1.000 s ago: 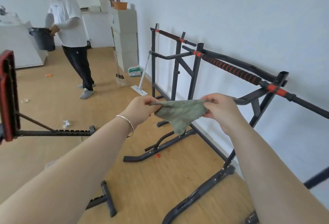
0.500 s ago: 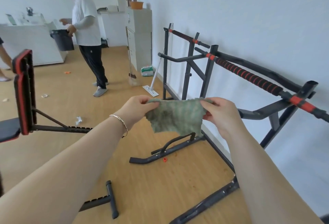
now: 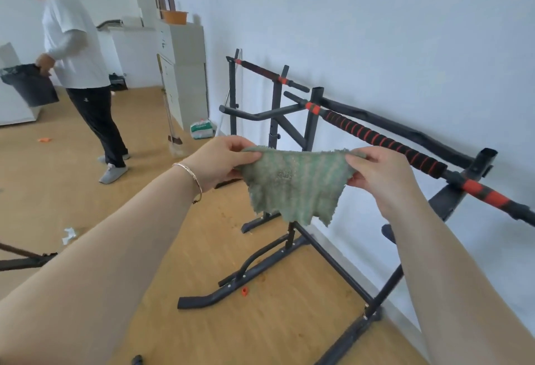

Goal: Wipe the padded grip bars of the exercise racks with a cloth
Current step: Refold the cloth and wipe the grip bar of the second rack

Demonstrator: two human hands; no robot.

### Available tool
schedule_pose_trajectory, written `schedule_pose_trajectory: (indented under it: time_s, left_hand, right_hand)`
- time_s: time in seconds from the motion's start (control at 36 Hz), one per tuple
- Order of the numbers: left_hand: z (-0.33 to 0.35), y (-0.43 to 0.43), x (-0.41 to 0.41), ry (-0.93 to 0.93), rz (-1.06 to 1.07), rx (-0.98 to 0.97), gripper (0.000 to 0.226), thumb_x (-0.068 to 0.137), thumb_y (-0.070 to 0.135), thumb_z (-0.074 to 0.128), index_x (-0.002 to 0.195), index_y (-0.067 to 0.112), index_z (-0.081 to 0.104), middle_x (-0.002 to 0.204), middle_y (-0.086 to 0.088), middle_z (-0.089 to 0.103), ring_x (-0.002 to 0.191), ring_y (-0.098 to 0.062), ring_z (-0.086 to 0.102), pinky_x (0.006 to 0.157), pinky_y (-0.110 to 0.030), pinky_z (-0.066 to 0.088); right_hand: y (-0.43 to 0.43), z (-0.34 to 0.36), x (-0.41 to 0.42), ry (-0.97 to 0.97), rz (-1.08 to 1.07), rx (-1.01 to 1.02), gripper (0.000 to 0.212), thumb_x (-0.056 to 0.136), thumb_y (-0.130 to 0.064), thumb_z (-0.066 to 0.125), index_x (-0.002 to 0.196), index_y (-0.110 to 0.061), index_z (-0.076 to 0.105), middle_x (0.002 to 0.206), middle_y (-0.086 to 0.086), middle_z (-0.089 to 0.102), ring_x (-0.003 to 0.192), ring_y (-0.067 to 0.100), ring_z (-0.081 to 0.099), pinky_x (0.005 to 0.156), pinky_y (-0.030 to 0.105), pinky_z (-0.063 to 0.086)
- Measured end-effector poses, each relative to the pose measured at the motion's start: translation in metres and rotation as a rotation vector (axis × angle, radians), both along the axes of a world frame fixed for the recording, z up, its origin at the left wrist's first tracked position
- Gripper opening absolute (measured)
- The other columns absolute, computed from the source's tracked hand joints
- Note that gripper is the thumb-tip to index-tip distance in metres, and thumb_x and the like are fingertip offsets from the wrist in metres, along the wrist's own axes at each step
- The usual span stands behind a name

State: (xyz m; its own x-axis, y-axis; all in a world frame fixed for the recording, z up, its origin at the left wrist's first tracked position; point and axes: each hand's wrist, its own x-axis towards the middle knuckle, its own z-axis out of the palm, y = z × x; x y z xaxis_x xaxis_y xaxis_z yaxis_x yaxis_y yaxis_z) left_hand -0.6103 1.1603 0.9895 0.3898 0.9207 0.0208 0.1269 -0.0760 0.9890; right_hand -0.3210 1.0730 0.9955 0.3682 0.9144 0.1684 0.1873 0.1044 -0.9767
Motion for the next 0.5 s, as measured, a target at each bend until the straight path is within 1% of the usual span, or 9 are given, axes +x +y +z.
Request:
schedule_pose_trajectory:
  time_s: [0.06,0.14,0.19,0.28,0.36,0.44,0.5]
  left_hand:
    - [0.000,0.033,0.001,0.003,-0.052,0.001,0.008,0.088,0.019,0.074,0.081,0.022,0.076,0.087,-0.001,0.073,0.081,-0.014,0.071,0.071,-0.025,0.057]
    - [0.003,0.083,0.006,0.036,-0.112,0.014,0.007,0.088,0.018,0.074,0.082,0.019,0.076,0.085,-0.002,0.072,0.079,-0.013,0.069,0.070,-0.025,0.057]
    - [0.008,0.117,0.011,0.046,-0.172,0.027,0.011,0.089,0.016,0.073,0.079,0.020,0.076,0.083,-0.001,0.072,0.078,-0.013,0.070,0.067,-0.023,0.057]
    - [0.016,0.163,0.019,0.077,-0.237,0.068,0.012,0.090,0.018,0.073,0.078,0.021,0.075,0.081,0.001,0.072,0.076,-0.010,0.070,0.065,-0.020,0.056]
    - [0.018,0.205,0.032,0.097,-0.276,0.119,0.012,0.090,0.019,0.072,0.079,0.024,0.076,0.086,-0.001,0.074,0.082,-0.014,0.071,0.072,-0.023,0.057]
    - [0.019,0.237,0.055,0.082,-0.334,0.159,0.010,0.092,0.017,0.070,0.085,0.020,0.076,0.092,-0.004,0.075,0.090,-0.018,0.071,0.080,-0.026,0.058]
    - [0.024,0.252,0.075,0.047,-0.386,0.165,0.010,0.092,0.014,0.068,0.086,0.018,0.075,0.091,-0.005,0.075,0.090,-0.020,0.072,0.079,-0.027,0.058]
  right_hand:
    - [0.020,0.000,0.000,-0.002,-0.062,0.002,0.009,0.092,-0.006,0.067,0.098,-0.004,0.074,0.094,0.012,0.075,0.087,0.027,0.074,0.070,0.035,0.062]
    - [0.052,0.001,-0.002,0.004,-0.163,0.007,0.009,0.091,-0.006,0.067,0.097,-0.004,0.074,0.092,0.010,0.075,0.084,0.026,0.074,0.068,0.034,0.062]
    - [0.077,0.002,-0.004,0.011,-0.239,0.000,0.009,0.091,-0.006,0.067,0.096,-0.005,0.074,0.091,0.011,0.075,0.085,0.029,0.074,0.071,0.038,0.063]
    - [0.109,0.003,-0.005,-0.020,-0.352,0.005,0.007,0.088,-0.008,0.067,0.088,-0.009,0.074,0.087,0.010,0.075,0.079,0.029,0.074,0.073,0.041,0.064]
    - [0.129,0.001,-0.002,-0.048,-0.444,0.012,0.010,0.087,-0.009,0.068,0.080,-0.014,0.073,0.083,0.008,0.075,0.075,0.029,0.074,0.073,0.044,0.064]
    - [0.136,0.003,0.010,-0.066,-0.530,-0.014,0.013,0.087,-0.007,0.068,0.079,-0.016,0.072,0.084,0.008,0.074,0.072,0.028,0.074,0.075,0.046,0.063]
    - [0.134,0.014,0.022,-0.107,-0.525,-0.068,0.016,0.089,-0.005,0.066,0.078,-0.015,0.072,0.085,0.010,0.073,0.069,0.024,0.073,0.076,0.043,0.063]
